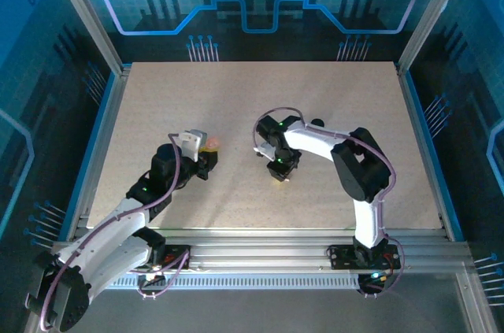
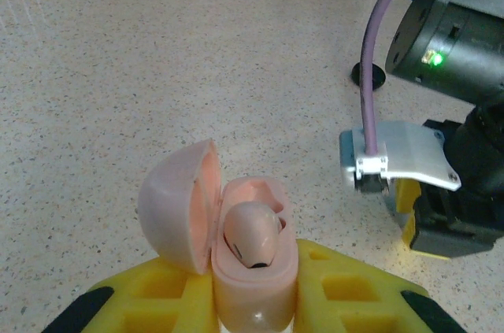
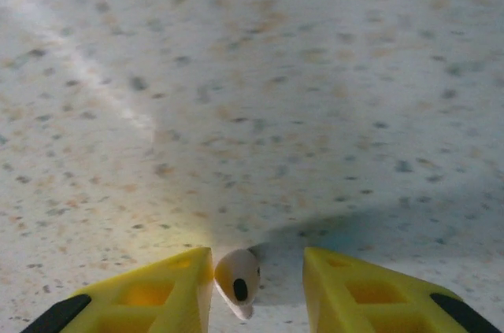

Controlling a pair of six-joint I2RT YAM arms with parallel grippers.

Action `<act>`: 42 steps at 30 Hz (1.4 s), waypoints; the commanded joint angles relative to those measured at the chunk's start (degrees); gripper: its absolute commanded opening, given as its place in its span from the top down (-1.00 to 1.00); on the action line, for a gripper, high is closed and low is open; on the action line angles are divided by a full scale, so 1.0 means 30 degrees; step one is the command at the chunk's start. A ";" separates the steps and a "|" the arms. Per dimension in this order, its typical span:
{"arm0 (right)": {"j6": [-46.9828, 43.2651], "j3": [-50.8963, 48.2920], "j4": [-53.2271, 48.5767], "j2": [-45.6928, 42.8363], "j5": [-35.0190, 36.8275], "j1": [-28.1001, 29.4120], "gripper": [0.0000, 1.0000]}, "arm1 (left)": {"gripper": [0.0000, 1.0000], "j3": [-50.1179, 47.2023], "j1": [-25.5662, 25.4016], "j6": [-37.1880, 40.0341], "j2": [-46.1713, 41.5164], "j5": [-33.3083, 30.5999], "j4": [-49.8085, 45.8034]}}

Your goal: Insert wireless bluetooth earbuds into charging case

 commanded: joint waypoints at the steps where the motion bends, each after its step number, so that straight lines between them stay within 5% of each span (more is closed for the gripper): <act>1: 0.1378 0.0490 -0.0332 -0.0760 -0.0751 -0.0609 0.25 | 0.54 0.0223 0.0232 0.0360 -0.0101 -0.0255 0.0037; 16: 0.2777 0.2183 -0.3254 -0.0361 -0.1933 -0.0770 0.20 | 0.54 0.0340 0.0234 0.0302 0.0103 -0.0065 0.0301; 42: 0.3450 0.1911 -0.2534 0.2003 -0.1276 -0.0881 0.33 | 0.54 0.0458 0.0234 0.0404 0.0031 -0.0146 -0.0005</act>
